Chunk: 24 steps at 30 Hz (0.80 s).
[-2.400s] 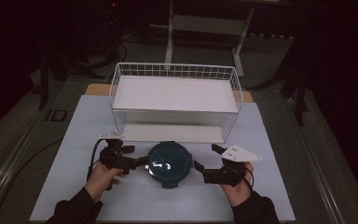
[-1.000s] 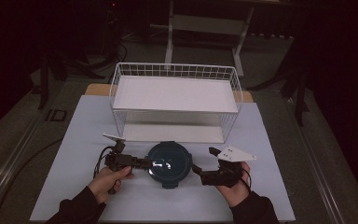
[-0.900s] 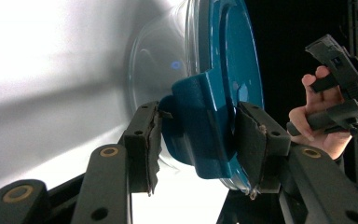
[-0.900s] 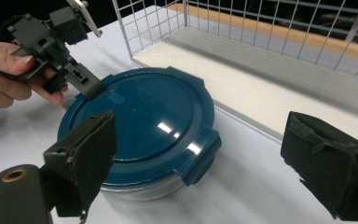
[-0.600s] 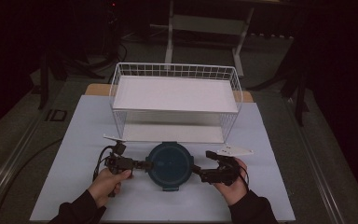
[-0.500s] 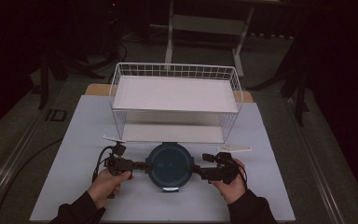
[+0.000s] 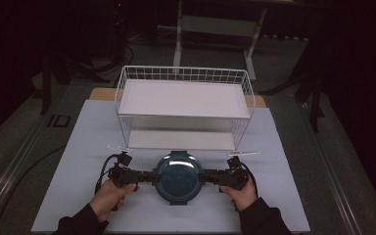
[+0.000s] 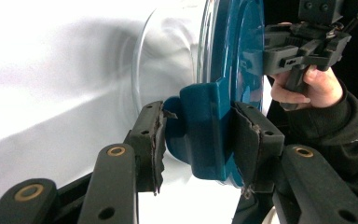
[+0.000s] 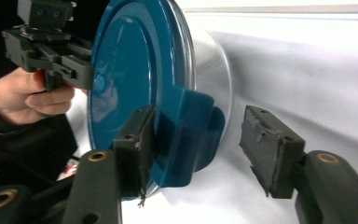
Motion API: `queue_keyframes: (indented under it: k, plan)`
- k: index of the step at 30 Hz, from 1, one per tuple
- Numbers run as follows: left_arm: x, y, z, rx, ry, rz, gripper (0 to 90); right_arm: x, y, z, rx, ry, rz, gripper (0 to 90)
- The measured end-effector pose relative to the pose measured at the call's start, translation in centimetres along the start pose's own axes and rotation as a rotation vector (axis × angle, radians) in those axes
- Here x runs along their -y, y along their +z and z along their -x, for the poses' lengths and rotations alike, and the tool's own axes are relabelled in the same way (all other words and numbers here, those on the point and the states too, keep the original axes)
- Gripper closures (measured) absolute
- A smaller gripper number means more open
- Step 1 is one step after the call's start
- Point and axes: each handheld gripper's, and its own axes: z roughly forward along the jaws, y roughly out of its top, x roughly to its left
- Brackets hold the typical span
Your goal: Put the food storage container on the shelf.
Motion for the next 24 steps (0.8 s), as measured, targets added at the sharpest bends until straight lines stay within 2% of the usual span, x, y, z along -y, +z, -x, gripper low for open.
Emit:
queue_keyframes:
  k: [3,6,9,12,15,19,24]
  plan:
    - [0.1,0.0,-0.1,0.004,0.001,0.007,56.5,0.1,0.3,0.1,-0.060,0.023,-0.025,52.6]
    - [0.2,0.0,0.1,0.001,0.000,0.013,56.5,0.2,0.2,0.3,-0.071,0.039,-0.026,53.3]
    - [0.3,0.1,0.2,-0.008,-0.003,0.027,56.4,0.4,0.2,0.3,-0.061,0.067,-0.018,53.3]
    - [0.5,0.1,0.4,-0.024,-0.007,0.042,56.0,0.6,0.2,0.1,-0.056,0.070,-0.009,53.4]
    - [0.6,0.1,0.7,-0.037,-0.005,0.056,55.9,0.9,0.2,0.0,-0.050,0.101,0.008,53.9]
    - [0.7,0.1,1.4,-0.058,0.023,0.047,56.3,1.3,0.0,-0.3,-0.041,0.098,0.025,54.6]
    - [0.8,-0.1,1.5,-0.064,0.012,0.042,56.8,1.4,-0.1,-0.7,-0.035,0.092,0.028,55.1]
